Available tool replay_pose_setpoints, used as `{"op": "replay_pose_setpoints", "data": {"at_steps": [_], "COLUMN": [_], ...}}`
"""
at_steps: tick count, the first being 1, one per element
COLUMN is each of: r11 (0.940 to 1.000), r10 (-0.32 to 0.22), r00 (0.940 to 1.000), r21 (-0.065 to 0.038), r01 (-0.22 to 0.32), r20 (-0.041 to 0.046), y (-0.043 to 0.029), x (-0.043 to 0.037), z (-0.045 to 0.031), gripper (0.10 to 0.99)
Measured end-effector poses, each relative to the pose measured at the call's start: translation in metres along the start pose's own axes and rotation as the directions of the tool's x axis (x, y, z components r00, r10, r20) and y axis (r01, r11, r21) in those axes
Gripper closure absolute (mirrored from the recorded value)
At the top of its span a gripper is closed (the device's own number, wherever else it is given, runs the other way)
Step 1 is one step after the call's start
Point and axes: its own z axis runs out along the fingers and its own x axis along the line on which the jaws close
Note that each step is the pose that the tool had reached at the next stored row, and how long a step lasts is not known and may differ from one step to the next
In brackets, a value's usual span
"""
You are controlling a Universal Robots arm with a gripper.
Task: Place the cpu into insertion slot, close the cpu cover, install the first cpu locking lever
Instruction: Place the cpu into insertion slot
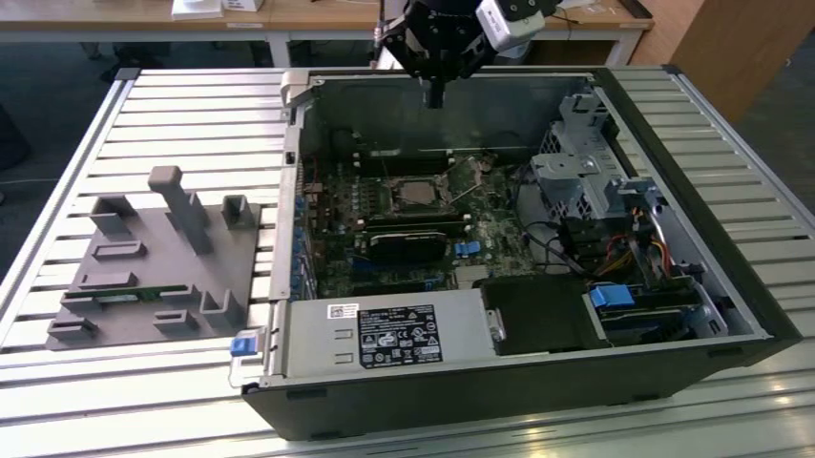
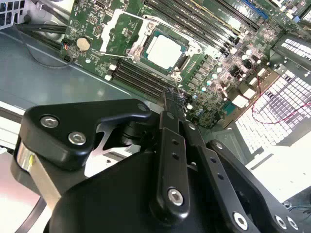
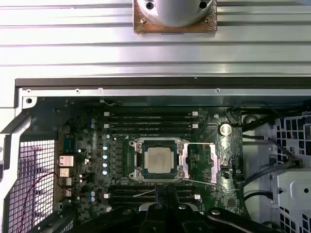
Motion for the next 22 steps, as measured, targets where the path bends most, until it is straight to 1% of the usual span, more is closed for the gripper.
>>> {"op": "replay_pose_setpoints", "data": {"at_steps": [12, 14, 15, 22], "r11": [1.0000, 1.0000, 1.0000, 1.0000], "r10": [0.000, 0.000, 0.000, 0.000], "r00": [1.0000, 1.0000, 1.0000, 1.0000], "r21": [0.000, 0.000, 0.000, 0.000], "r01": [0.000, 0.000, 0.000, 0.000], "r20": [0.0000, 0.0000, 0.0000, 0.0000], "y": [0.0000, 0.0000, 0.0000, 0.0000], "x": [0.0000, 0.0000, 0.0000, 0.0000], "z": [0.0000, 0.0000, 0.0000, 0.0000], "gripper": [0.980, 0.973, 0.914, 0.914]}}
